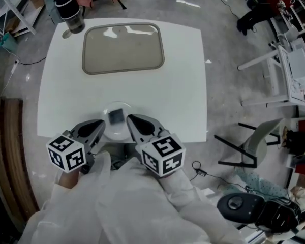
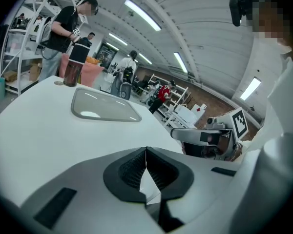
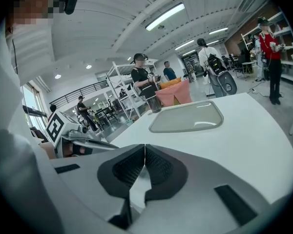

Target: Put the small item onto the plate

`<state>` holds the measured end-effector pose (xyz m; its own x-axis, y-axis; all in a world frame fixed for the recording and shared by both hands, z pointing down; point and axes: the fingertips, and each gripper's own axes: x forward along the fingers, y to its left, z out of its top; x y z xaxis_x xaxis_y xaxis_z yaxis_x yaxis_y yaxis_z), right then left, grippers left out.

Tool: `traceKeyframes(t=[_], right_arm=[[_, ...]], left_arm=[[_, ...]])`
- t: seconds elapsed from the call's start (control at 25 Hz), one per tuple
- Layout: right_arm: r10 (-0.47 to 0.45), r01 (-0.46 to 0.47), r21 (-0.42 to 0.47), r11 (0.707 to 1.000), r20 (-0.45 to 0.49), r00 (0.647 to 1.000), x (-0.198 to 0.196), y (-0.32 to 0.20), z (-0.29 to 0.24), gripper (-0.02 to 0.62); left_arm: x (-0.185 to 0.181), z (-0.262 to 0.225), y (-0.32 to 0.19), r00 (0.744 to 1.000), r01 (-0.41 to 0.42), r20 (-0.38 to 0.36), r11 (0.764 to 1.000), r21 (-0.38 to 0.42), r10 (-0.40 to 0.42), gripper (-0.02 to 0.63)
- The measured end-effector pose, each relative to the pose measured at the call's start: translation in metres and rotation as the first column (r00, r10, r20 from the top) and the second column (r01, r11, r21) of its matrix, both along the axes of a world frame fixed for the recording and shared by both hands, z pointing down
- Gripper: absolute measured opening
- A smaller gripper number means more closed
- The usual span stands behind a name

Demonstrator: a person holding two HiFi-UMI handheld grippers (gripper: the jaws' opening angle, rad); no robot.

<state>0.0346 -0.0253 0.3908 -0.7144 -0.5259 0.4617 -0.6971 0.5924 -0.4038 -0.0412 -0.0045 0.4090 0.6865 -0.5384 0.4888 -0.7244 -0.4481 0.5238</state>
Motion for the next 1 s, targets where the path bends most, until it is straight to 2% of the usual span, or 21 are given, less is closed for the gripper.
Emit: traceKeyframes(t=[0.24,0.36,0.6,1.0], right_arm=[[0.022,-0.022,-0.026,0.999,-0.008,1.0,-0.006,-0.002,0.009,0.015],[0.039,-0.04,-0.051,0.998,-0.017,0.999,-0.005,0.001,0.018,0.015],[0.043,-0.046,-0.089,0.995,-0.028,0.999,0.002,0.011,0.031,0.015],[0.034,-0.041,-0.167,0.985,-0.047,0.998,0.002,0.023,0.062,0.015]], left_arm=[[-0.011,0.012,-0.002,1.0,0.015,-0.026,0.999,-0.044,-0.016,0.011],[-0.016,0.021,0.003,1.0,0.005,-0.007,0.998,-0.059,-0.005,0.011],[-0.007,0.035,0.012,1.0,-0.018,-0.023,0.995,-0.102,0.016,0.011],[-0.011,0.061,0.017,1.0,-0.013,0.017,0.991,-0.136,0.015,0.011]])
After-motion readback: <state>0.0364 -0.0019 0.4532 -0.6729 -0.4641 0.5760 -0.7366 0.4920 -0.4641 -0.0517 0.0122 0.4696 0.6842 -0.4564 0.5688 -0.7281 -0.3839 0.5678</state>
